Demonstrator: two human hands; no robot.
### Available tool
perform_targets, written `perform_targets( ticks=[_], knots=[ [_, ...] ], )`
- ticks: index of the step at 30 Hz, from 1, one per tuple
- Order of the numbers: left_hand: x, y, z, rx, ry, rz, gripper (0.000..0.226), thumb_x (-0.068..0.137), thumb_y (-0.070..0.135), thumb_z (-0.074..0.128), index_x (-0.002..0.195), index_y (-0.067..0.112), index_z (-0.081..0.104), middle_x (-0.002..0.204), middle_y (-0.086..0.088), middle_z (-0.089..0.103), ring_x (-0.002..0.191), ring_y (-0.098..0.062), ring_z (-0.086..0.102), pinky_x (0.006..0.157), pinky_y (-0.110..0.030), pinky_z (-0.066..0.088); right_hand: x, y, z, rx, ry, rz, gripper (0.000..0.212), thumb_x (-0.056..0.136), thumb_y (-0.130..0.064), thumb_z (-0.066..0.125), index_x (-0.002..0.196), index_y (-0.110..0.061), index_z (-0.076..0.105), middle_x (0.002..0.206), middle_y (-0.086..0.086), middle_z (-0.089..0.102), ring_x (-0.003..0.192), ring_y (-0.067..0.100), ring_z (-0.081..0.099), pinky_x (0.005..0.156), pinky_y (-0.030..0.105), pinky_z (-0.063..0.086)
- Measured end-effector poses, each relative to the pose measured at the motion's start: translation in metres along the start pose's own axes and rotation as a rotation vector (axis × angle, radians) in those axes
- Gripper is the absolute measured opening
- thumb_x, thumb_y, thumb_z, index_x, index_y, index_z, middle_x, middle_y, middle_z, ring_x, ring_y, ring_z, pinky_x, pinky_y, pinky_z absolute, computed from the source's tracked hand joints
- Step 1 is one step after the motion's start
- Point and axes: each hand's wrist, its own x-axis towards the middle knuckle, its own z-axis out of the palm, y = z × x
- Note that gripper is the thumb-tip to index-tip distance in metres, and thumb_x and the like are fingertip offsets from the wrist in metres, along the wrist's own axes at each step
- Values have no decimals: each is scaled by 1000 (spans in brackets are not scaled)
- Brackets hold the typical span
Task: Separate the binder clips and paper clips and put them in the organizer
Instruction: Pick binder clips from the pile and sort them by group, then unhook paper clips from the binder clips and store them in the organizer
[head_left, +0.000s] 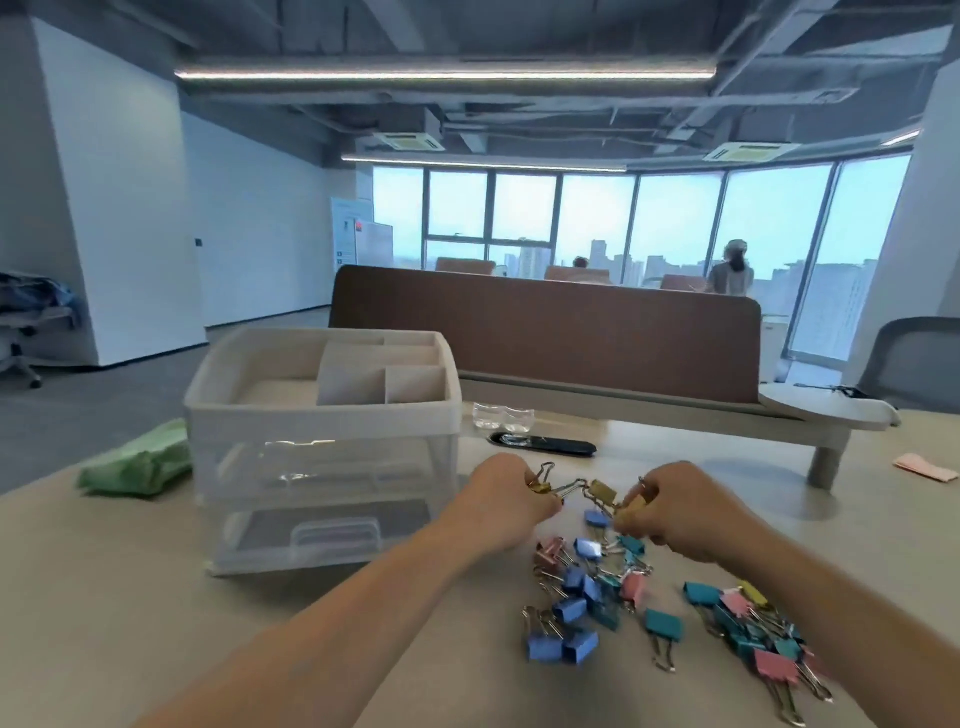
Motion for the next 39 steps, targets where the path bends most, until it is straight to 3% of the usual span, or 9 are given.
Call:
perform_targets(
  ticks=[6,10,13,17,22,34,39],
  knots=[
    [-28,-20,-73,-1,109,1,29,86,32,65,66,18,51,60,1,46,54,-13,41,54,-26,32,-2,-71,4,62,-16,-122,19,79,-32,80,77,-14,72,66,-4,71,52,4,58,49,15,43],
    [-37,-24,-121,-3,176,6,29,87,30,66,63,18,54,58,2,49,55,-14,44,57,-28,35,4,-117,-6,215,-101,-156,20,81,-25,79,78,-6,73,62,1,68,50,9,53,48,20,41],
    [-42,-28,-145,44,195,-5,24,86,32,68,73,12,64,59,2,54,53,-13,48,54,-24,38,10,-136,-1,223,-178,-128,20,79,-22,81,80,-3,74,63,3,70,53,12,54,48,21,43],
    [-45,-35,-156,35,177,-12,23,85,30,68,78,8,67,56,2,53,44,-9,45,41,-16,33,14,-141,17,203,-205,-107,19,78,-21,81,77,-4,75,70,8,73,54,12,55,50,21,45],
    [-40,-43,-157,69,183,-22,26,85,33,69,86,7,70,57,3,55,47,-11,47,49,-21,38,18,-146,24,249,-219,-102,19,79,-24,81,79,-6,75,71,5,73,58,12,57,53,22,47],
    [-35,-26,-183,111,220,-33,21,87,35,67,89,14,71,63,0,60,51,-12,50,53,-22,40,32,-182,-7,331,-238,-196,22,79,-23,81,84,-3,74,71,6,72,62,15,59,56,24,49],
    [-21,-21,-214,143,298,-64,20,90,31,64,97,13,71,60,9,58,50,-4,51,40,-8,33,55,-217,-11,417,-237,-243,21,78,-12,82,85,4,71,64,9,67,49,14,50,48,24,40]
  ],
)
